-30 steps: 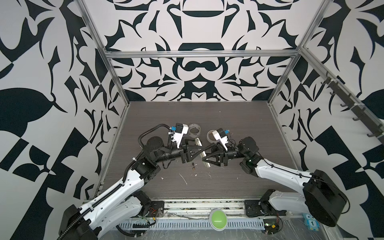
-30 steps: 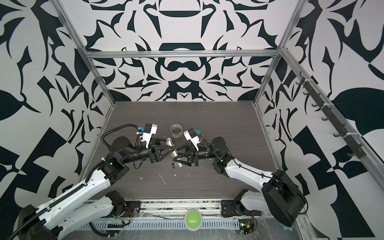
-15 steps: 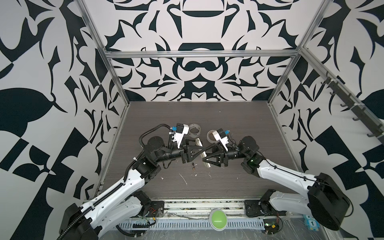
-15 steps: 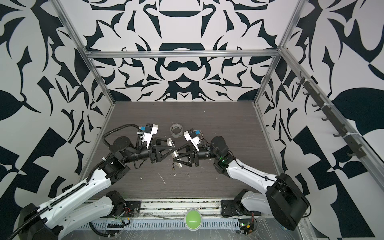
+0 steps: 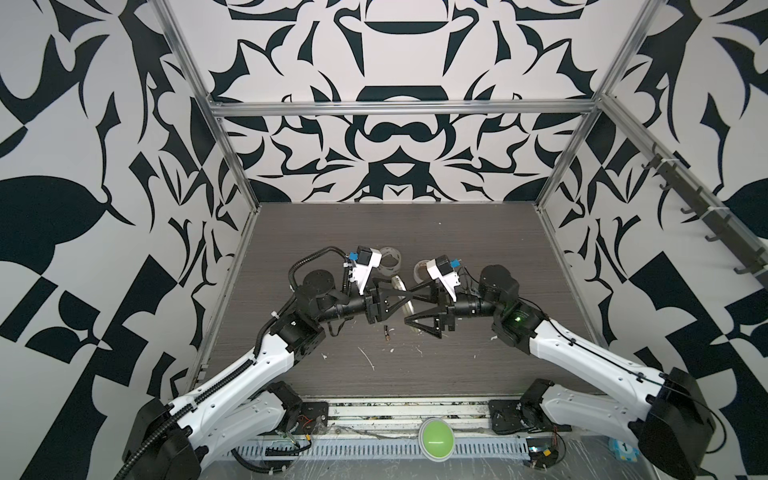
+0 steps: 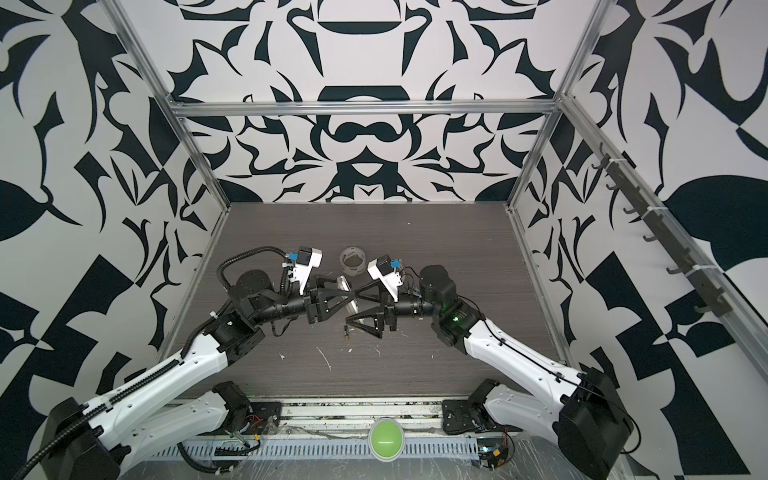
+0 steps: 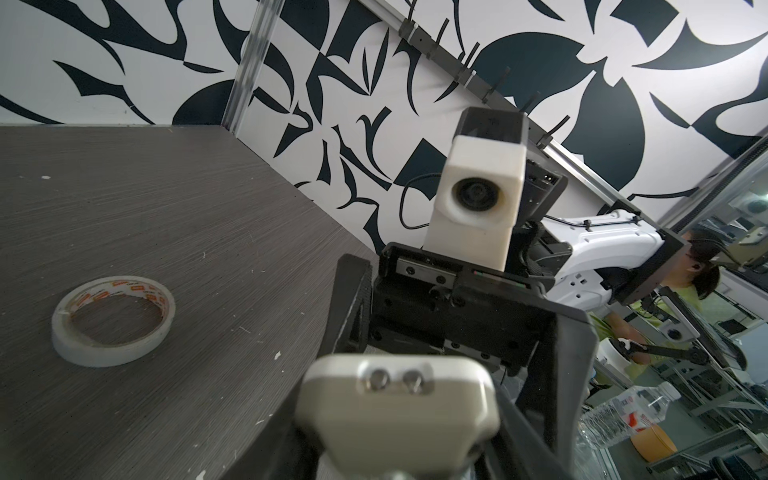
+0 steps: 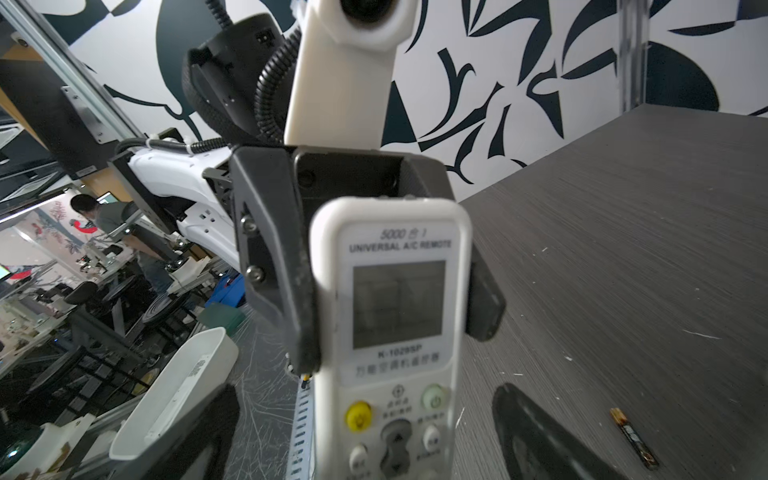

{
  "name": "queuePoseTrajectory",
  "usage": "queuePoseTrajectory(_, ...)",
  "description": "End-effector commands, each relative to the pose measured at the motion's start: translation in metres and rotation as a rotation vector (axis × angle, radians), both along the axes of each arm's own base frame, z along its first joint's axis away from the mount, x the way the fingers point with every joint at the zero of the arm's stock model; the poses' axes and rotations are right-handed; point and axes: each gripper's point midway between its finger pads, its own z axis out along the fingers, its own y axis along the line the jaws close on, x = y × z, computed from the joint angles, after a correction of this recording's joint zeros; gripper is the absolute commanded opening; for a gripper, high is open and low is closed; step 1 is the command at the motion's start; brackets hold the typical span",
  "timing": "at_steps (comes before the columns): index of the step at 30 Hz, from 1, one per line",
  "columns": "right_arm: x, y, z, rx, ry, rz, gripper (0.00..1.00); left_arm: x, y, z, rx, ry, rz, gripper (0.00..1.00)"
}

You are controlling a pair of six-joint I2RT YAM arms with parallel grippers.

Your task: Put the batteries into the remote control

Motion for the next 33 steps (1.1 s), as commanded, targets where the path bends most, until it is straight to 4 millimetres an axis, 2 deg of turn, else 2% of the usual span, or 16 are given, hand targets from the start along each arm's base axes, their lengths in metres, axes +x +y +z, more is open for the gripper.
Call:
queuePoseTrajectory(1, 0.006, -0.003, 0.017, 0.006, -0.08, -0.053, 0.99, 0.004, 0.003, 0.011, -0.017, -0.029, 0.026, 0.1)
queuePoseTrajectory(6, 0.011, -0.008, 0.013, -0.033, -0.112, -0.108, 1.0, 0.012, 0.005, 0.011, 0.001, -0.013, 0.076, 0.04)
queuePoseTrajectory(19, 0.03, -0.024, 0.001, -0.136, -0.174, -0.27, 0.98, 0.038, 0.021, 0.001, 0.079, 0.096, 0.271, 0.0)
queuePoseTrajectory(25, 0.032, -0.028, -0.003, -0.159, -0.181, -0.302, 0.98, 0.049, 0.035, 0.008, 0.072, 0.148, 0.378, 0.0)
queuePoseTrajectory(33, 0.038, -0.027, -0.01, -0.213, -0.177, -0.333, 0.95, 0.063, 0.063, 0.015, 0.097, 0.256, 0.572, 0.0)
